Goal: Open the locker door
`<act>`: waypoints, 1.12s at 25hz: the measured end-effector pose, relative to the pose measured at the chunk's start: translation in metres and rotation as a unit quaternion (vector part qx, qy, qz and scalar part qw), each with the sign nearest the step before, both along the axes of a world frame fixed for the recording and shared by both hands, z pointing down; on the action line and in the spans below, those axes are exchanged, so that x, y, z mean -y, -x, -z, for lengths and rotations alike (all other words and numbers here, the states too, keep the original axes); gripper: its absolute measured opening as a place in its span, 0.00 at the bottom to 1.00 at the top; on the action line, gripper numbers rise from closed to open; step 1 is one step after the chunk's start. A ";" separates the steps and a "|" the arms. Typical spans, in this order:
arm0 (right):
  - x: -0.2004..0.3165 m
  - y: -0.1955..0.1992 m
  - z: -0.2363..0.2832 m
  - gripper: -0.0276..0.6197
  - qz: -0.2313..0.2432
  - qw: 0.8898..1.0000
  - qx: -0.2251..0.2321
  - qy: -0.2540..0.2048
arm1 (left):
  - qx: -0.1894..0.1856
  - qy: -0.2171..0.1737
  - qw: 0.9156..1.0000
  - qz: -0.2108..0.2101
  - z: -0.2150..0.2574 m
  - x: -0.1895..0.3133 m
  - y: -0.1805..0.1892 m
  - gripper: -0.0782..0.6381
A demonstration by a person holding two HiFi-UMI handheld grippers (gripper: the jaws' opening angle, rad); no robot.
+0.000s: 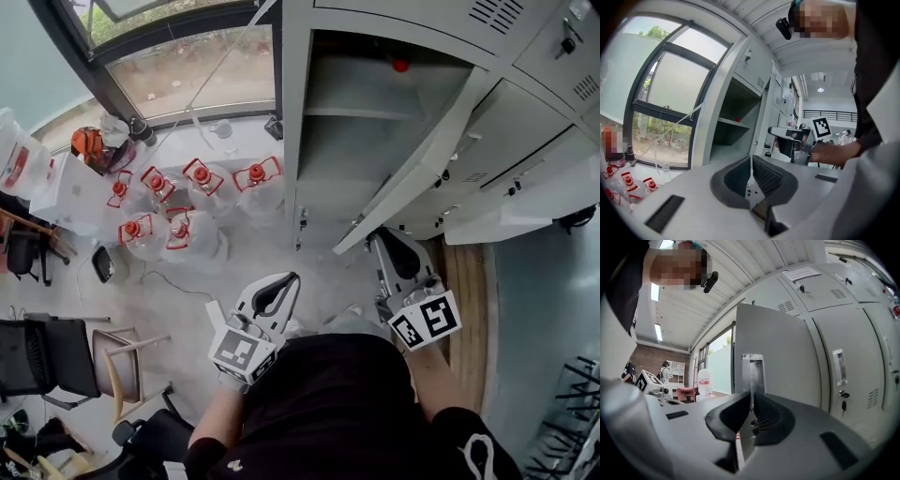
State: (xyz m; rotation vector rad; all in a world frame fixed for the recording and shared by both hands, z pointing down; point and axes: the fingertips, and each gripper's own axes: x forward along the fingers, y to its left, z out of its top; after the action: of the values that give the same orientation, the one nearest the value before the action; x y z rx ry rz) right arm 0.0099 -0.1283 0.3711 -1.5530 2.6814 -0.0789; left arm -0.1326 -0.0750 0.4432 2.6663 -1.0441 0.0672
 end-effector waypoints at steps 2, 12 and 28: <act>-0.007 -0.012 -0.002 0.12 -0.010 1.000 -0.006 -0.003 | 0.004 -0.001 1.000 -0.012 0.000 0.000 -0.011 0.15; -0.035 -0.083 -0.010 0.12 -0.047 0.999 -0.005 0.015 | 0.014 -0.004 1.000 -0.011 0.001 0.019 -0.065 0.15; -0.070 -0.148 -0.020 0.12 -0.107 0.993 -0.004 0.042 | 0.025 -0.009 0.997 -0.066 -0.003 0.038 -0.142 0.15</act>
State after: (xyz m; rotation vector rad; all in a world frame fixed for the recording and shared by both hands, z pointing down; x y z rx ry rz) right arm 0.1581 -0.0587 0.3907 -1.8566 2.5295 -0.1804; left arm 0.0090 -0.1133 0.4461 2.7605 -0.8857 0.1538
